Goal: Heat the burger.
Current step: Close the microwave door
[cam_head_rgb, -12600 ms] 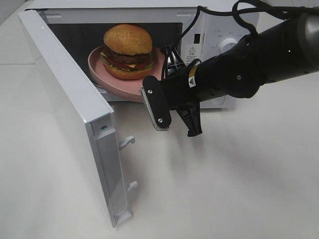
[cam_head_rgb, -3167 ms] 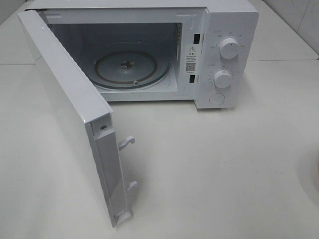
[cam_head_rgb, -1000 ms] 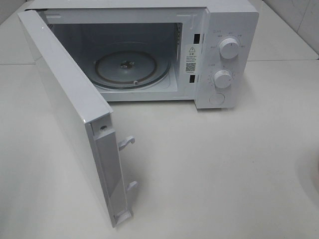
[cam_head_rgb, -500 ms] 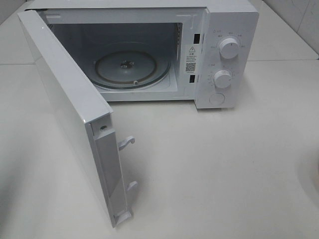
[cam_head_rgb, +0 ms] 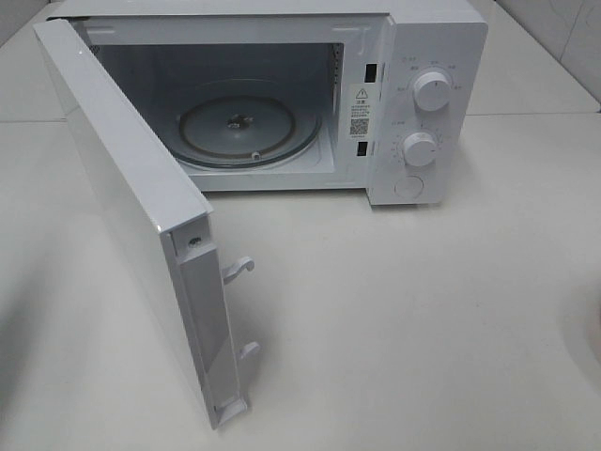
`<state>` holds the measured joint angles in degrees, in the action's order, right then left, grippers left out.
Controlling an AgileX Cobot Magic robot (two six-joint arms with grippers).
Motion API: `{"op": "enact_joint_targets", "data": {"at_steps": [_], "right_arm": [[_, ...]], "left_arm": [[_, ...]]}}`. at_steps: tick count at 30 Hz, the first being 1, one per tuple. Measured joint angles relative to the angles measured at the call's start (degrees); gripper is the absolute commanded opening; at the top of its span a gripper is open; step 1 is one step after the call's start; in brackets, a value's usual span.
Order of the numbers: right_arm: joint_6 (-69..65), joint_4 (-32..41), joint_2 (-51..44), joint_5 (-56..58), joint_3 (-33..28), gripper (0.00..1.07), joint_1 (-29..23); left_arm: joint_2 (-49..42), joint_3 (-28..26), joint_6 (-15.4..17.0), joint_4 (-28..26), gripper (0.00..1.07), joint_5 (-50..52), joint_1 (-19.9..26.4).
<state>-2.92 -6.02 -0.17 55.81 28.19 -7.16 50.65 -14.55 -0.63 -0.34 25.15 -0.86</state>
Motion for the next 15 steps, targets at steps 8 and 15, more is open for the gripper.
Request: {"op": "enact_joint_targets", "data": {"at_steps": [8, 15], "right_arm": [[0.0, 0.0, 0.0, 0.0, 0.0, 0.74, 0.0], [0.0, 0.0, 0.0, 0.0, 0.0, 0.74, 0.0]], "left_arm": [[9.9, 0.5, 17.0, 19.6, 0.00, 11.6, 0.0], [17.8, 0.5, 24.3, 32.0, 0.00, 20.6, 0.0]]}}
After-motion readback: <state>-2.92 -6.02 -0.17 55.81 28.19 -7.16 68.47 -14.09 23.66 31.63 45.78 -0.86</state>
